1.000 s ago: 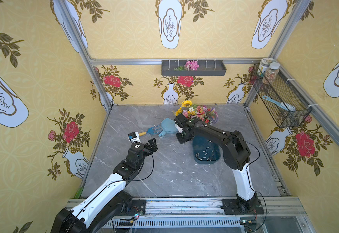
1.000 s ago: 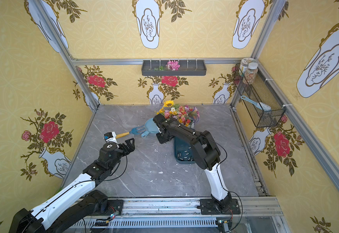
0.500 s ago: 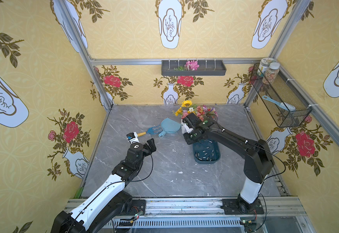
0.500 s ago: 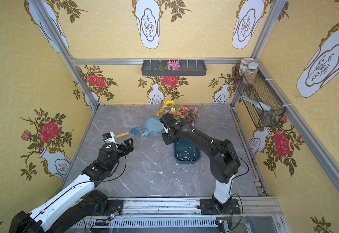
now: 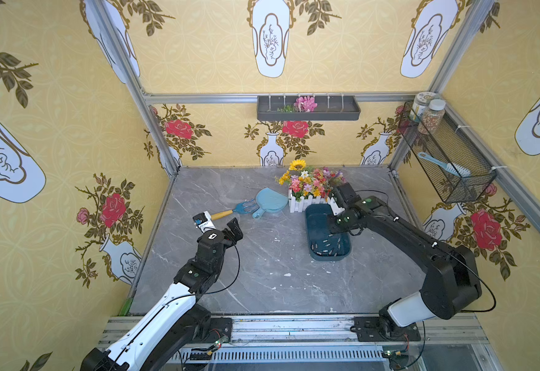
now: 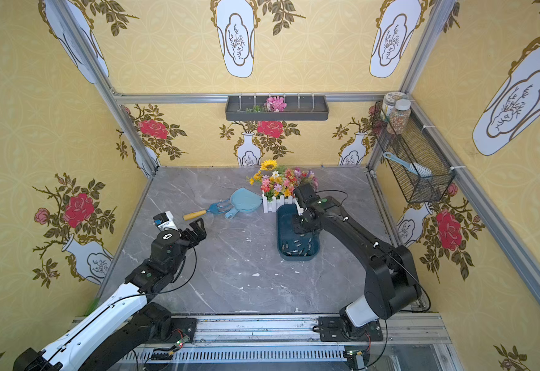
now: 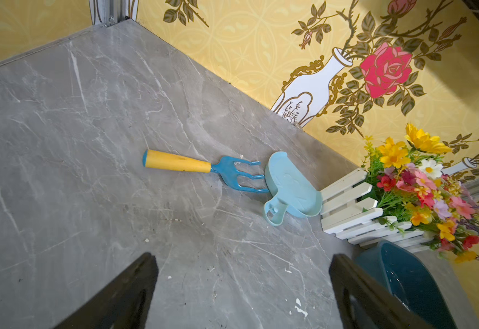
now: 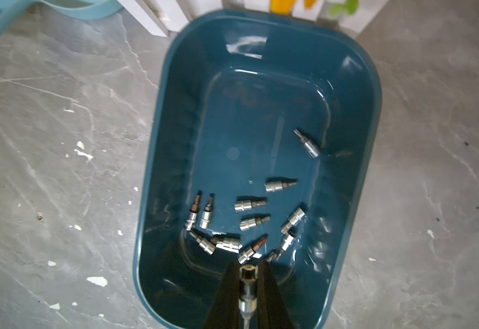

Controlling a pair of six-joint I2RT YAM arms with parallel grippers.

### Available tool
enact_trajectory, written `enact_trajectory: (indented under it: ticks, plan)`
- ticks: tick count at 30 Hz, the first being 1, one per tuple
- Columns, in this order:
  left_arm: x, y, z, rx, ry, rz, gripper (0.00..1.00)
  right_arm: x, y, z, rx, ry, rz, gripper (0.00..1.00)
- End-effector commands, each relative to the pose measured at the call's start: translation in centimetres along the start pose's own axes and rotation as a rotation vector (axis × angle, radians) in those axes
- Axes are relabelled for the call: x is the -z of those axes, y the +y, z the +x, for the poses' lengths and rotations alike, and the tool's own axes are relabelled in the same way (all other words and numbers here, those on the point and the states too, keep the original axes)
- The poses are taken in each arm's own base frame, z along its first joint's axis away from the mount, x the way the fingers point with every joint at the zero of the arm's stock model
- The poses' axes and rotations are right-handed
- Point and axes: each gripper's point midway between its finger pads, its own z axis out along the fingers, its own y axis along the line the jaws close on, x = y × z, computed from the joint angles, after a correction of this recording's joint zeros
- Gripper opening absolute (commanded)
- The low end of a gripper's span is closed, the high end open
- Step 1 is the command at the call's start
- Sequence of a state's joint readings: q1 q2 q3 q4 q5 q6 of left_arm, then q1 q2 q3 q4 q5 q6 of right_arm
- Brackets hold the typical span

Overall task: Put the bit on the desktop into the storage box
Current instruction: Place the screwdriver bit in the storage box.

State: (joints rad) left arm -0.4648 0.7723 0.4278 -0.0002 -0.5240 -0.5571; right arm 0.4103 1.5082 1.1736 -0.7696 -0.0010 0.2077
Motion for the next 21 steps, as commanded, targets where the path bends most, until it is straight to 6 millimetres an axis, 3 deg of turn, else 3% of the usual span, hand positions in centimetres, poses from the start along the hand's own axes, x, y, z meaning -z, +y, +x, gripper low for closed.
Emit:
enact_trajectory:
  ticks: [1, 12, 21]
  plan:
    - [-0.1, 0.1, -0.2, 0.002, -0.015, -0.003, 1.00, -0.5, -0.1, 0.0, -0.014, -0.015, -0.023, 0.08]
    - [-0.5, -0.2, 0.0, 0.002, -0.003, -0.004, 1.00, -2.5, 0.3, 0.5, -0.025, 0.019, -0.049, 0.08]
    - [-0.5, -0.2, -0.1, 0.002, -0.006, -0.004, 1.00, -2.6, 0.2, 0.4, -0.024, 0.016, -0.044, 0.08]
